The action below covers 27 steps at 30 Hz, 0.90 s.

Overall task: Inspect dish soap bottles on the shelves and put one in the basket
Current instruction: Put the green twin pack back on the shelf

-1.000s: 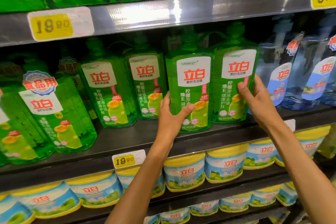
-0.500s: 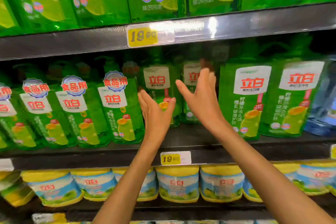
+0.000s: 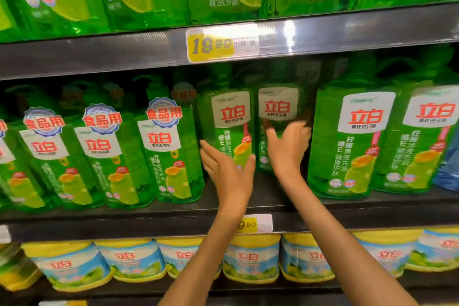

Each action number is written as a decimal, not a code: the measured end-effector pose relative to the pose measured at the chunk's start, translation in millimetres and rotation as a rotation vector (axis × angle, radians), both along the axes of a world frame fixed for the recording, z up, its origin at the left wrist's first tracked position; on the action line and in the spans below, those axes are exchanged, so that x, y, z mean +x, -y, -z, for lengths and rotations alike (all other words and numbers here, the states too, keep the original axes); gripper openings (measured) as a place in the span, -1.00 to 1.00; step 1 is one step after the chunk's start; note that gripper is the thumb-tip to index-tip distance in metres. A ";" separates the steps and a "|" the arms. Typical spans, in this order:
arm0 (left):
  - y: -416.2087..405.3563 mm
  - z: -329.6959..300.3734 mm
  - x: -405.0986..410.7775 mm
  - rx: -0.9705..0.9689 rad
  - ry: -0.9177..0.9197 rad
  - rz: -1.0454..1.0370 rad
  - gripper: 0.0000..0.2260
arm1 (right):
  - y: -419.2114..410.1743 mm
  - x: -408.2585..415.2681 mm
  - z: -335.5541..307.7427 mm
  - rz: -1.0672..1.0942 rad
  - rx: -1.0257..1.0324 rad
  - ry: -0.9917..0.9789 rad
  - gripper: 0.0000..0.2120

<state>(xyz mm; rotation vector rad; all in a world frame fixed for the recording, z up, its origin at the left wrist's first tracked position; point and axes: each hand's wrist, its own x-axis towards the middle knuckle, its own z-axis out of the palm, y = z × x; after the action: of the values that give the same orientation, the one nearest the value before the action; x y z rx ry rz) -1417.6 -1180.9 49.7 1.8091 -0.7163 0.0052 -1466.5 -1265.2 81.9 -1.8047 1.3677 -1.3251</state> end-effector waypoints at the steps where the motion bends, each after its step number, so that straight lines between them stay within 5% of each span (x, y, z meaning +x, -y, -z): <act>1: -5.2 3.9 -8.1 -0.005 0.032 0.019 -0.06 | -5.9 -0.2 3.1 0.020 -0.027 -0.009 -0.29; 9: -26.6 19.7 -21.2 -0.061 0.161 -0.064 -0.26 | -47.4 -8.1 27.6 0.002 -0.292 0.087 -0.28; 15: -20.1 33.7 -23.5 -0.024 0.152 -0.169 -0.25 | -18.2 -5.6 18.7 -0.047 -0.077 -0.027 -0.16; 27: -0.8 28.9 -21.0 -0.059 0.045 -0.374 -0.26 | -50.1 -58.4 32.3 -0.105 -0.202 0.020 -0.07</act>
<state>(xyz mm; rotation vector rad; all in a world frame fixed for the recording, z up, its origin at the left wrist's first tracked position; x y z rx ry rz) -1438.5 -1180.1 20.8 1.8668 -0.3956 0.3119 -1524.9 -1215.1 49.7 -1.9599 1.1459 -1.4646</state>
